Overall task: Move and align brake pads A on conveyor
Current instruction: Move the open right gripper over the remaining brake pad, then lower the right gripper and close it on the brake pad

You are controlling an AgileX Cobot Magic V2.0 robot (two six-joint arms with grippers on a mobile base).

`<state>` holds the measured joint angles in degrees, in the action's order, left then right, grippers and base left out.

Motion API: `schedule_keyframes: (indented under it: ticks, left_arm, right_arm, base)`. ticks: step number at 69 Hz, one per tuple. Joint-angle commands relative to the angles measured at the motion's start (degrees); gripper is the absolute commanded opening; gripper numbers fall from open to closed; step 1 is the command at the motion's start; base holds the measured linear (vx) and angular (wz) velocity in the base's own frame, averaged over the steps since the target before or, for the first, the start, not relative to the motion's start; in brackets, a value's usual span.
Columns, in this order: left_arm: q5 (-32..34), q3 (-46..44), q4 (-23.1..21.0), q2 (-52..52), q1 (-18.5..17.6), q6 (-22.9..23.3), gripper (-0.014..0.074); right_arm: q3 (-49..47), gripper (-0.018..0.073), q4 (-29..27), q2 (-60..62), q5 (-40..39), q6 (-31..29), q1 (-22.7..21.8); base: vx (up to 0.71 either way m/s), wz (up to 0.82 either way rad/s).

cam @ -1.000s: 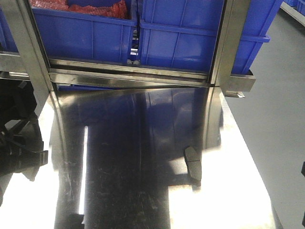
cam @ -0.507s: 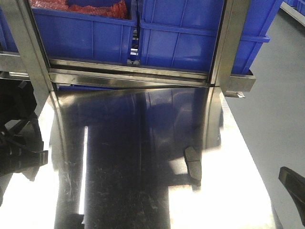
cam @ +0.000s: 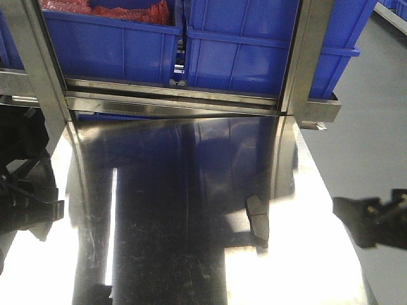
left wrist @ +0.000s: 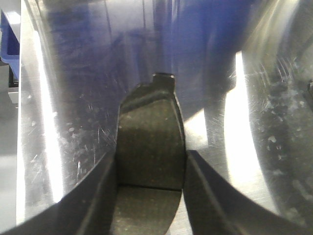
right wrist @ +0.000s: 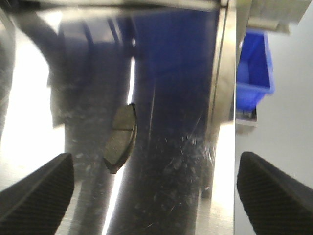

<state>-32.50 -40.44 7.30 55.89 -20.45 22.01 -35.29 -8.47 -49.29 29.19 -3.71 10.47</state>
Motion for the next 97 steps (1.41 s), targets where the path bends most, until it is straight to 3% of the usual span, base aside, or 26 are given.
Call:
schedule_keyframes:
  ticks: [1,16,37,61,97]
  left_arm:
    - [4.20,-1.72,0.36,-0.76,-0.16,0.04,0.0198]
    - [4.20,-1.72,0.36,-0.76,-0.16,0.04,0.0198]
    - [4.20,-1.72,0.36,-0.76,-0.16,0.04,0.0198]
    - [4.20,-1.72,0.36,-0.76,-0.16,0.04,0.0198]
    - [4.20,-1.72,0.36,-0.76,-0.16,0.04,0.0198]
  right_arm:
    - [-5.87,0.0631,0.29,-8.90,-2.84,0.05,-0.19]
    - [-16.18,0.0622,0.68,-26.10,1.42,3.71,3.89]
    - [-30.46,0.0611,14.08,-43.56,10.47,20.06,13.09]
    - [-37.27,0.0597,13.86,-55.08,14.61,21.20,15.48]
    - [-37.20,0.0587,13.86,-57.86,14.40,21.20,15.31]
  base:
    - [0.00,0.00]
    - [0.00,0.00]
    - [0.00,0.00]
    - [0.00,0.00]
    - [0.00,0.00]
